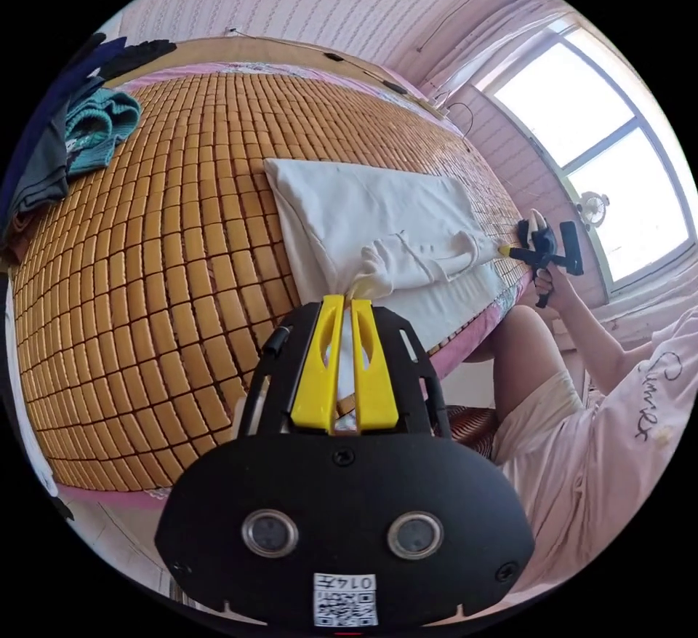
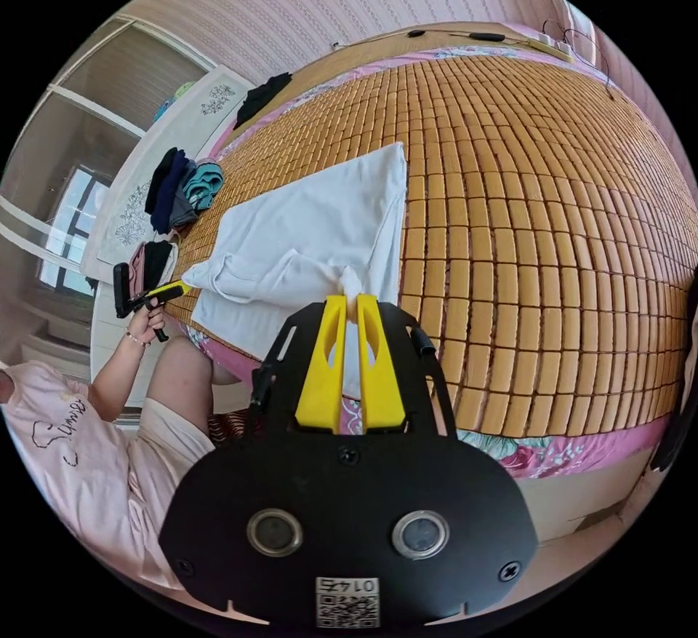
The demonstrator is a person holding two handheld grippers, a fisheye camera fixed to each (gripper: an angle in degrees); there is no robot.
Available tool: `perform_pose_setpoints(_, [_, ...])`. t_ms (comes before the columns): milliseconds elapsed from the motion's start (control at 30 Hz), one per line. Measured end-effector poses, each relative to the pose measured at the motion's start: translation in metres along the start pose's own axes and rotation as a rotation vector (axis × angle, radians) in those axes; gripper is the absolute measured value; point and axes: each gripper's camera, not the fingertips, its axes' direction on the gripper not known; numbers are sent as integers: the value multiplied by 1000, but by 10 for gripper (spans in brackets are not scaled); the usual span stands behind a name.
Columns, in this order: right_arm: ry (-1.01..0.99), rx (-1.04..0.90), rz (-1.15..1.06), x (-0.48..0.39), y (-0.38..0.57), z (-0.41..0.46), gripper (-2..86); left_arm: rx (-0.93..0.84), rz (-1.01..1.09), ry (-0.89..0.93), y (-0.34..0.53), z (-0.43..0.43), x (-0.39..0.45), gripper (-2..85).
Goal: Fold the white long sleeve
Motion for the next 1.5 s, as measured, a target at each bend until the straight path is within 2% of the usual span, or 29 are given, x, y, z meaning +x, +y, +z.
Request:
perform_pose_setpoints(33, [33, -19, 8, 0, 2, 7, 28, -57, -7, -20, 1, 11, 1, 10])
perform_pose_setpoints(100, [44, -28, 9, 0, 4, 8, 35, -22, 2, -13, 5, 6, 5, 26])
perform_pose_setpoints(200, [117, -3, 5, -6, 7, -8, 52, -41, 40, -132, 8, -12, 16, 43])
perform_pose_setpoints(300, [261, 1, -126, -40, -1, -16, 71, -46, 151, -232, 5, -28, 39, 39])
perform_pose_setpoints(367, [200, -4, -264, -75, -15, -3, 92, -16, 185, -192, -5, -30, 52, 35])
perform_pose_setpoints(533, [80, -58, -330, -114, -50, 63, 118, 74, 166, -71, -48, 12, 73, 61])
perform_pose_setpoints(633, [112, -112, -289, -115, -58, 95, 89, -35, 137, 2, -62, 50, 72, 62])
perform_pose_setpoints(733, [97, -82, -308, -118, -51, 86, 38, -33, 196, -2, -51, 44, 79, 12])
perform_pose_setpoints(867, [0, -109, -420, -129, -20, 68, 15, -45, 264, 41, -19, 25, 92, 9])
perform_pose_setpoints(1067, [100, -275, -478, -148, 13, 87, 13, -117, 270, 41, 26, 17, 108, 46])
perform_pose_setpoints(1267, [128, -226, -551, -190, -16, 108, 4, -48, 378, -44, 16, 15, 147, 49])
perform_pose_setpoints(1367, [121, -263, -577, -209, -27, 139, -2, -64, 373, 6, 4, 45, 155, 48])
perform_pose_setpoints(1500, [168, -374, -586, -216, -23, 173, -8, -171, 328, 75, 9, 78, 153, 46])
